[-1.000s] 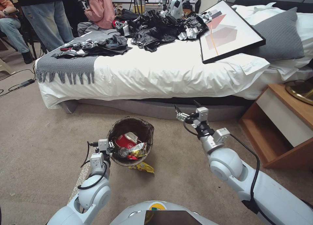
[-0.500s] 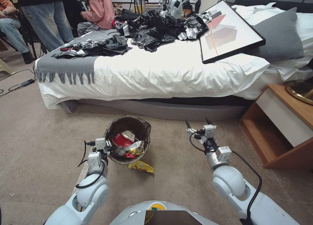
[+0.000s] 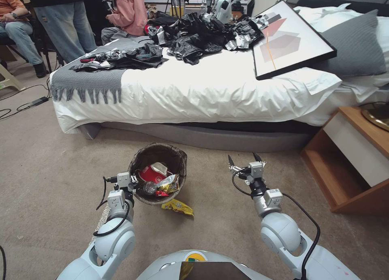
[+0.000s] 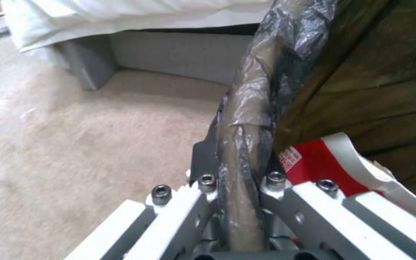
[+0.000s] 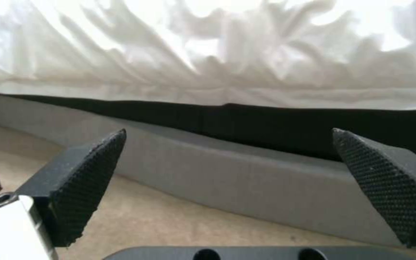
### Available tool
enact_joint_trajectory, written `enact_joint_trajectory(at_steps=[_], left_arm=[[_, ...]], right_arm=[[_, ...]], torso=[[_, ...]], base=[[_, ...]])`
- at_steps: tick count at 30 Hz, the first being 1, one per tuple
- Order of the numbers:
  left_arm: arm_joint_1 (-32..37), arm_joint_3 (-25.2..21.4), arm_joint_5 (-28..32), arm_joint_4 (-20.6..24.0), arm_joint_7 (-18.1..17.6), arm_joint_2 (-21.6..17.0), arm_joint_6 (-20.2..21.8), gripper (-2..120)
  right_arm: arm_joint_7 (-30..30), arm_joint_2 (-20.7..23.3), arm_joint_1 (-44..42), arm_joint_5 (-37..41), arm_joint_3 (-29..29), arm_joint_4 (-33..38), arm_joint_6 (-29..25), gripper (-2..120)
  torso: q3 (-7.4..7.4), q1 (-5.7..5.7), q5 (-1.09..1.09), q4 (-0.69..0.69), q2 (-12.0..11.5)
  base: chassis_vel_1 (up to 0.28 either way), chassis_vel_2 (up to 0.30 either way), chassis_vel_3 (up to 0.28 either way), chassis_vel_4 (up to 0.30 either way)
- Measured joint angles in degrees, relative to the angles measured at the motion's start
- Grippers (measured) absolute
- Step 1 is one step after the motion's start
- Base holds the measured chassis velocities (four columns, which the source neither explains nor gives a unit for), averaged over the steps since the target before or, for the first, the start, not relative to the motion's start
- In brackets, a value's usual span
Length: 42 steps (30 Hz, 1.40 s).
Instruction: Pick up the trash bin, then pick up the garbage from the floor and place it into the trash bin.
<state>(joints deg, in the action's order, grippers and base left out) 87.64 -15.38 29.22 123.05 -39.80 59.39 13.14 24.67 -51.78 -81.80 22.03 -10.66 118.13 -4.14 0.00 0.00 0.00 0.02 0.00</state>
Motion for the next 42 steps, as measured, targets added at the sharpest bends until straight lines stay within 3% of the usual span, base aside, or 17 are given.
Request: enact_joint_trajectory(at_steps=[34, 38, 42], left_arm=[[-0.1, 0.2, -1.0, -0.4, 0.1, 0.5, 0.1, 0], [-0.1, 0.3, -1.3, -0.4, 0.1, 0.5, 0.1, 0], [-0.1, 0.3, -1.3, -0.4, 0.1, 0.5, 0.1, 0]], right_arm=[[0.7, 1.2, 3.2, 1.0, 3.6, -1.9, 1.3, 100], [0.6, 1.8, 3.5, 1.9, 4.1, -2.2, 1.4, 100], [0.6, 2.4, 4.2, 3.4, 4.9, -2.7, 1.8, 100]], torso=[[0.0, 0.0, 0.0, 0.02, 0.0], [0.0, 0.0, 0.0, -0.05, 0.0], [0.0, 0.0, 0.0, -0.04, 0.0]], base=[[0.096, 0.094, 0.09, 0.09], [0.0, 0.0, 0.0, 0.0], [0.0, 0.0, 0.0, 0.0]])
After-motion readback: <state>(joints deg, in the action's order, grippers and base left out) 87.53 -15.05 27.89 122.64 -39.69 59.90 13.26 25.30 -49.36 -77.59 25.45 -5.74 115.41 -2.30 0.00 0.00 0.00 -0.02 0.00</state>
